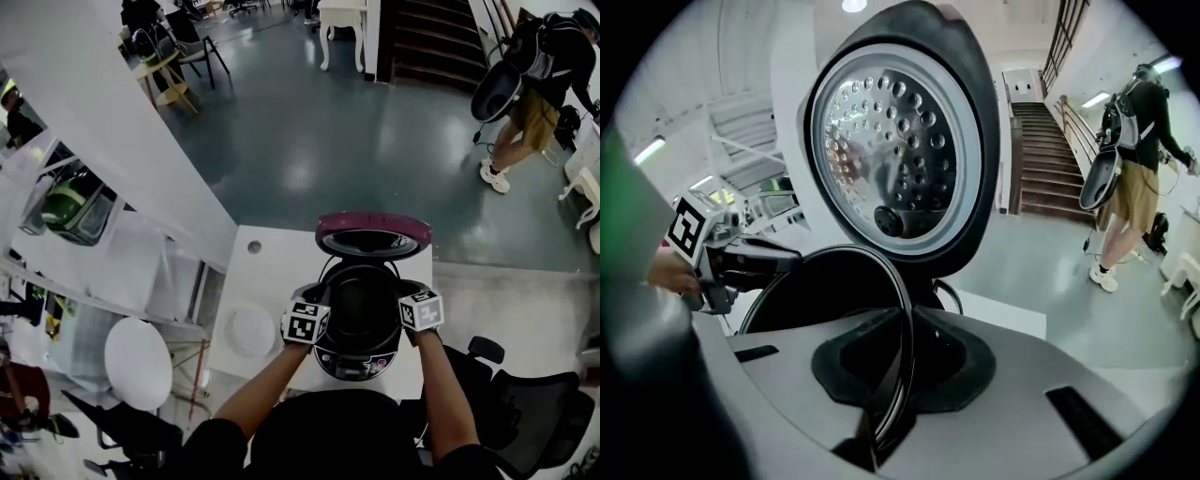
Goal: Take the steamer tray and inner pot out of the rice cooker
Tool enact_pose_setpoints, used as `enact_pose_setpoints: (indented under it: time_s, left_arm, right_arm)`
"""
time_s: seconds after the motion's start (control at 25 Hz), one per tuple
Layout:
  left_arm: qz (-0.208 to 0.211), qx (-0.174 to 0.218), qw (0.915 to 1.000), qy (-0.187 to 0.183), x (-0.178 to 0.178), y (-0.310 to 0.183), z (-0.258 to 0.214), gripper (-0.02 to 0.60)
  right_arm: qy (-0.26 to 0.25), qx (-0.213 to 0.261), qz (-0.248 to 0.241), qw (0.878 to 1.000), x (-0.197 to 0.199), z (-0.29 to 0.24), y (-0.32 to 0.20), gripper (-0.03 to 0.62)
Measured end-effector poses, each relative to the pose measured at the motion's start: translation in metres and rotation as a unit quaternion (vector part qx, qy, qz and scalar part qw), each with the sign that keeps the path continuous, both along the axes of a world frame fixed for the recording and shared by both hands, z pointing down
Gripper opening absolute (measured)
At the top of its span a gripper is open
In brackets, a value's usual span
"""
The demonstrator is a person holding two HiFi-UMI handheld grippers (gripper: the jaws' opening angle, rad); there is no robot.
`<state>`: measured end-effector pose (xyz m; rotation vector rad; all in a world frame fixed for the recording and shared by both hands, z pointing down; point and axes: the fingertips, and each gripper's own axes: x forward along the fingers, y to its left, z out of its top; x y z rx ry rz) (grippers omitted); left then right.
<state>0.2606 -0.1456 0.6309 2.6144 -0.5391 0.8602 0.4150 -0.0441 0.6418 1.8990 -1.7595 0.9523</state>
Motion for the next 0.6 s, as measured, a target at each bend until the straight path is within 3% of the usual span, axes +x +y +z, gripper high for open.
enact_pose_setpoints:
  time_s: [0.6]
  left_arm:
    - [0.004, 0.046, 0.9984, 0.033, -0.01, 0.014, -0.046, 0.026]
  right_arm:
    - [0.007, 0.062, 0.008, 0.998, -0.008, -0.048, 0.013, 0.031]
